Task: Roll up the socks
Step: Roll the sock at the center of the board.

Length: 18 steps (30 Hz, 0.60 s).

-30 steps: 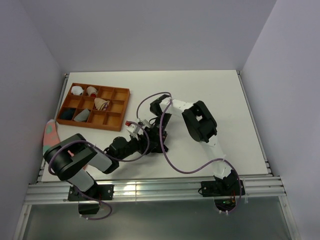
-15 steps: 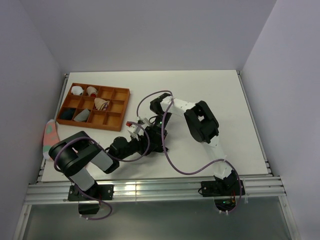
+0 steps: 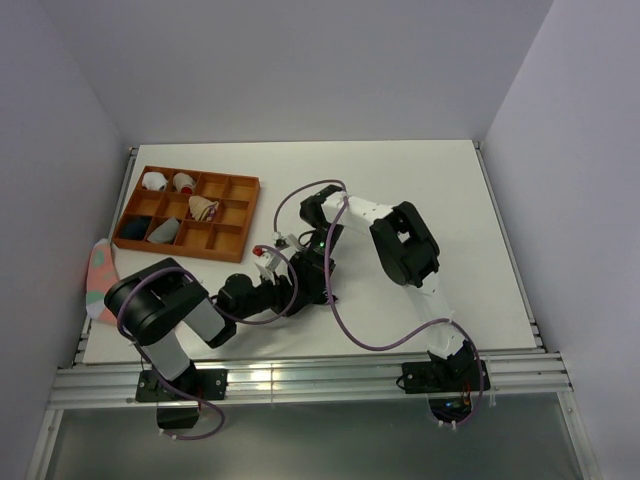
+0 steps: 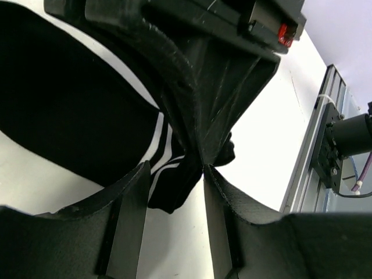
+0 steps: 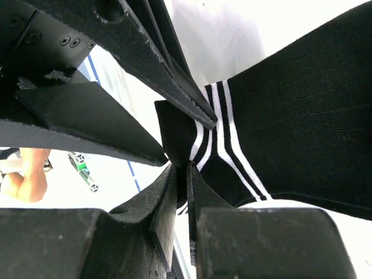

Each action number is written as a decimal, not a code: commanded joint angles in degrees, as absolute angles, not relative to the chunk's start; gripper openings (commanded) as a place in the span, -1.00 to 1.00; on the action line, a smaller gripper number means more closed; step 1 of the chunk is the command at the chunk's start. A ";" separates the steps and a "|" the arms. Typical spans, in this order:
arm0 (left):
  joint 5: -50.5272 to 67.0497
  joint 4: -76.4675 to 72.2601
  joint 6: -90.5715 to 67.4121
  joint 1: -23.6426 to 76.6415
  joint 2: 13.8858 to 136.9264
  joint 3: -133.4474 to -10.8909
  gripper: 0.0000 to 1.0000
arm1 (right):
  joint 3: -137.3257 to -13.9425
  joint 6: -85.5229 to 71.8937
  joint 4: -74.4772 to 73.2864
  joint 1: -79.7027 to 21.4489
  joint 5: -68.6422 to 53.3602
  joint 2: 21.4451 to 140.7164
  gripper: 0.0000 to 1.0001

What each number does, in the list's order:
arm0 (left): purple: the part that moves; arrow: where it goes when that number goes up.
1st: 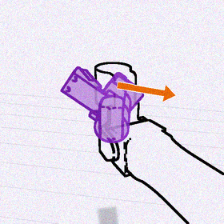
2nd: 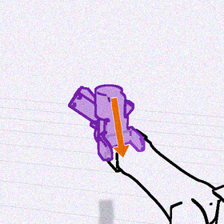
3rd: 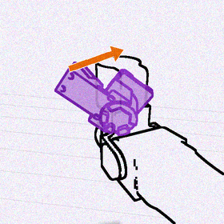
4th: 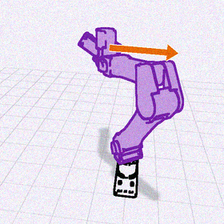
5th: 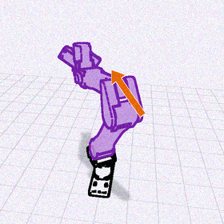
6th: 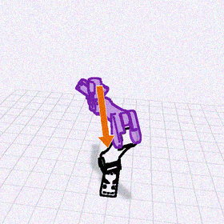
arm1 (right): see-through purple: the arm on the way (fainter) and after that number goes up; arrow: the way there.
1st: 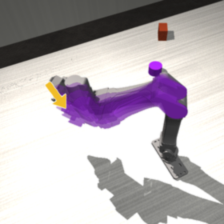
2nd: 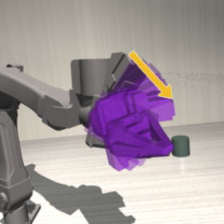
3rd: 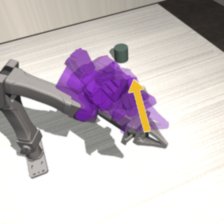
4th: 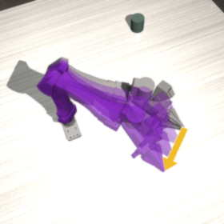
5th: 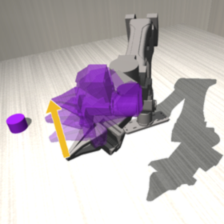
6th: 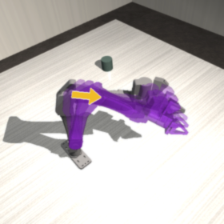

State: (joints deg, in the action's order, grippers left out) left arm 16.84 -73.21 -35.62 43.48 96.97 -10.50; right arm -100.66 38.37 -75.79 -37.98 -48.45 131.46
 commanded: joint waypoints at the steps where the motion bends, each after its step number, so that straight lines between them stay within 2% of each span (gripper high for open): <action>1: 19.42 -78.40 -35.68 43.24 97.56 -9.93 -0.05 | -100.11 37.79 -76.55 -37.71 -48.25 127.88 -0.69; 18: 22.85 -75.23 -34.19 43.16 97.29 -11.42 0.03 | -100.46 36.12 -75.06 -36.47 -47.90 127.79 -0.71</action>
